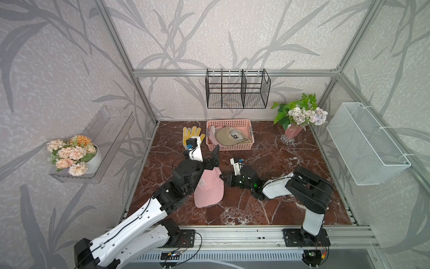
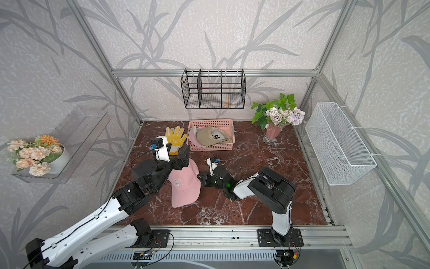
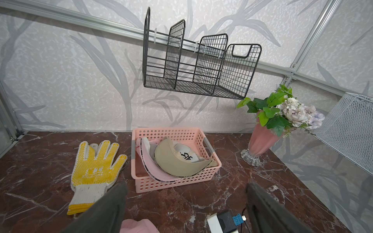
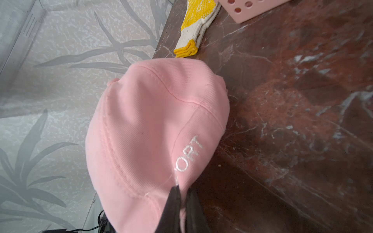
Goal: Turn the baseball cap inside out
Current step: Place the baseball cap at the center of the board, then pick up the baseball cap from the basket.
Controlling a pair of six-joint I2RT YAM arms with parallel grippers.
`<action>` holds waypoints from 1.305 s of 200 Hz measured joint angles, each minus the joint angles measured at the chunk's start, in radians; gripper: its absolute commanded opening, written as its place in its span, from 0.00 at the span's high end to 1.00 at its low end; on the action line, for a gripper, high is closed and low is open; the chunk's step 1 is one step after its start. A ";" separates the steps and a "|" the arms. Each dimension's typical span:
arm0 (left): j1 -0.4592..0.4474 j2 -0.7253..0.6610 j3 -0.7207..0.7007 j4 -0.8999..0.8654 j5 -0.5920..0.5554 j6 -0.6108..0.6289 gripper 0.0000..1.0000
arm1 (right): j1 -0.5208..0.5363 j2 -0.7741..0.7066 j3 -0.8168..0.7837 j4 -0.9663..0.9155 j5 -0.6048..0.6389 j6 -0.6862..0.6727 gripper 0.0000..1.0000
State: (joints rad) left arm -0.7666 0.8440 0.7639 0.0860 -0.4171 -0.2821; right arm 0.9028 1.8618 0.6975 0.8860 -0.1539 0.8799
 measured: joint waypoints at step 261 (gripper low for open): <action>0.280 0.507 0.254 -0.041 0.364 -0.015 0.19 | -0.416 -0.524 -0.018 -0.755 0.082 -0.276 0.34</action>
State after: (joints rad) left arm -0.4866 1.3510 1.0176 0.0452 -0.0532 -0.2974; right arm 0.4870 1.3376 0.6800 0.1307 -0.0719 0.6041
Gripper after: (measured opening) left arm 0.819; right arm 0.658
